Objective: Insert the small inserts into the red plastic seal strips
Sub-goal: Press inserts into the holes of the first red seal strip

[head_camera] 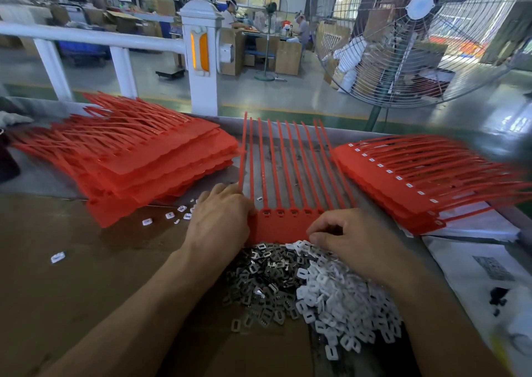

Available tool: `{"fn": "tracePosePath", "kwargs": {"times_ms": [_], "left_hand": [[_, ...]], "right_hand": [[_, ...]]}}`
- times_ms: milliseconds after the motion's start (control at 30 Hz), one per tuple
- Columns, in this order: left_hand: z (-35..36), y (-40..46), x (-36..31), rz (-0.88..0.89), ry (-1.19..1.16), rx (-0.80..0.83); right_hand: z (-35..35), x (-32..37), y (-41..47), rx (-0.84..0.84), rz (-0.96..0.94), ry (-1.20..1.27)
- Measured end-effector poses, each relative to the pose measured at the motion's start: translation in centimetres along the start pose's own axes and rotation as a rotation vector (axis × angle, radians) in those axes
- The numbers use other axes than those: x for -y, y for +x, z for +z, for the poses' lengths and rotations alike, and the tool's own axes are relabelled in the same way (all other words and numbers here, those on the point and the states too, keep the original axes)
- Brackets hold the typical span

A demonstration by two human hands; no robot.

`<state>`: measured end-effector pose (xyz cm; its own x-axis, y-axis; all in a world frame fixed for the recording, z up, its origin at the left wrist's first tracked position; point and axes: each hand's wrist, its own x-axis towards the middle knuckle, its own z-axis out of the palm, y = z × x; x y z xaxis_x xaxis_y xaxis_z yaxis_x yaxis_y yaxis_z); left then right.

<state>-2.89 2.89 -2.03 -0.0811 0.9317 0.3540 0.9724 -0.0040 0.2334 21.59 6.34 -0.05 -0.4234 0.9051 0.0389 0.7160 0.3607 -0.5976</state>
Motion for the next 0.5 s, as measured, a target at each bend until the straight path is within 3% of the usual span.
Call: {"fn": "tracePosePath", "kwargs": {"times_ms": [500], "left_hand": [[-0.4, -0.5, -0.2, 0.019, -0.060, -0.044]], "right_hand": [[1.5, 0.7, 0.2, -0.015, -0.102, -0.090]]}}
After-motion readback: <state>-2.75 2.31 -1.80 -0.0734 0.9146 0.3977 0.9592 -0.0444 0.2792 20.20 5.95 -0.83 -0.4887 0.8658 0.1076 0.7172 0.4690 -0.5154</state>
